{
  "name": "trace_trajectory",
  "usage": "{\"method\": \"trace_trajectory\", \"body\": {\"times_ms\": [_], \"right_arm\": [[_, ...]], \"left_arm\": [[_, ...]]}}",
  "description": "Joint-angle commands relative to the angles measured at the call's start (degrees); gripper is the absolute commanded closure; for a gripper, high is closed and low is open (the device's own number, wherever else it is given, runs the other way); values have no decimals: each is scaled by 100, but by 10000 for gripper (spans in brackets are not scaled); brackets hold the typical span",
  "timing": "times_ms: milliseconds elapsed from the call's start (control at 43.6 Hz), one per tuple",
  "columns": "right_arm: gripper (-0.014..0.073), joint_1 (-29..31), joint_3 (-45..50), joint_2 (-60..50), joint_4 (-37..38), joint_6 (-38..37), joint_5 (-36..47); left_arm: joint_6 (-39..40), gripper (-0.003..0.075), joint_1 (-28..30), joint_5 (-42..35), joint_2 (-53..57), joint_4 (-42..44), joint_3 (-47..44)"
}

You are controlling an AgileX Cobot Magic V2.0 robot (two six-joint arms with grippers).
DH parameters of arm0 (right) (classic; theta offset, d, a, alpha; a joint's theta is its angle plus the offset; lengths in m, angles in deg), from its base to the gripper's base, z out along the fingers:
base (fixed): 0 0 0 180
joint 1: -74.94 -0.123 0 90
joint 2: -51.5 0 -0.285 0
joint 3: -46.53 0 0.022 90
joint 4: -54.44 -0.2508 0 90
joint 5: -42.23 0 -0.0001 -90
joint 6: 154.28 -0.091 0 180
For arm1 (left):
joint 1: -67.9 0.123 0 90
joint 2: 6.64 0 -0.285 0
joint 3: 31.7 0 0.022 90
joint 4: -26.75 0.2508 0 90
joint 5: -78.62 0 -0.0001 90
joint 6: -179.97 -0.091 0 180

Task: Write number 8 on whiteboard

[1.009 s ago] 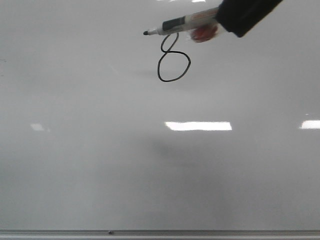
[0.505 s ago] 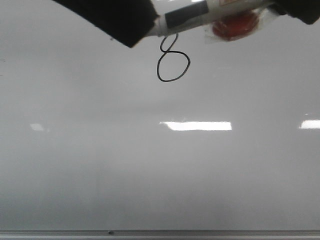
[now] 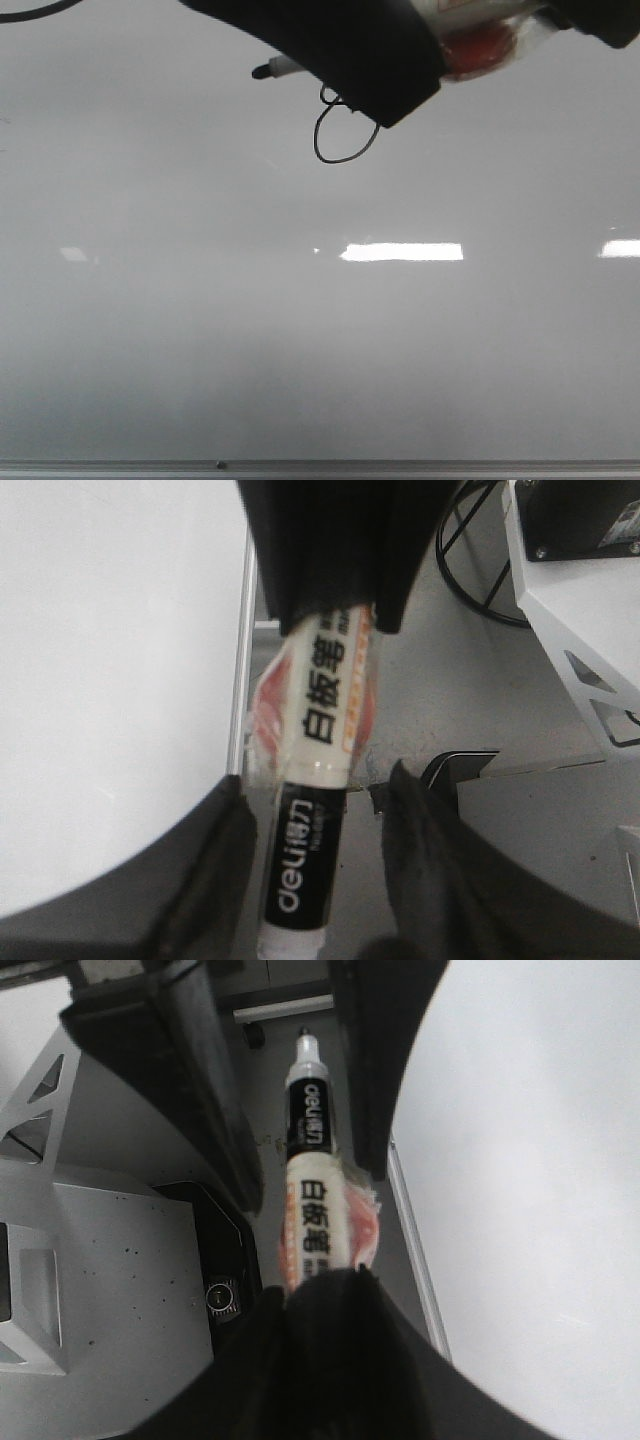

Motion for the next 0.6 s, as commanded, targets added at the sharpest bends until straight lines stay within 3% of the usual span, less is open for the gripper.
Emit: {"method": "trace_trajectory", "body": {"times_ms": [0,184,252,321,367,459,505,574], "right_arm": [[691,-3,-150,-101,-274,75,157],[686,-3,-150,-101,-269,75,157],[644,-3,-150,-101,-269,75,151],[526,-3,-150,-101,-269,75,114],[386,-3,-150,-101,-256,53,66],[189,20,-158,-107,-35,-199,28],[137,61,-195,-114,317,-633,-15],[137,171,-214,-189,965,-1414,-36]], "left_arm": [[-9,552,-33,-176,179,-259,207],[-9,670,-33,-164,179,-259,207],[-9,692,-33,-164,179,-259,207],[-9,696,-33,-164,179,-237,207],[2,696,-23,-164,179,-229,207],[210,696,40,-141,191,11,207],[564,696,90,-141,229,319,224],[1343,696,203,-130,363,1061,228]]}}
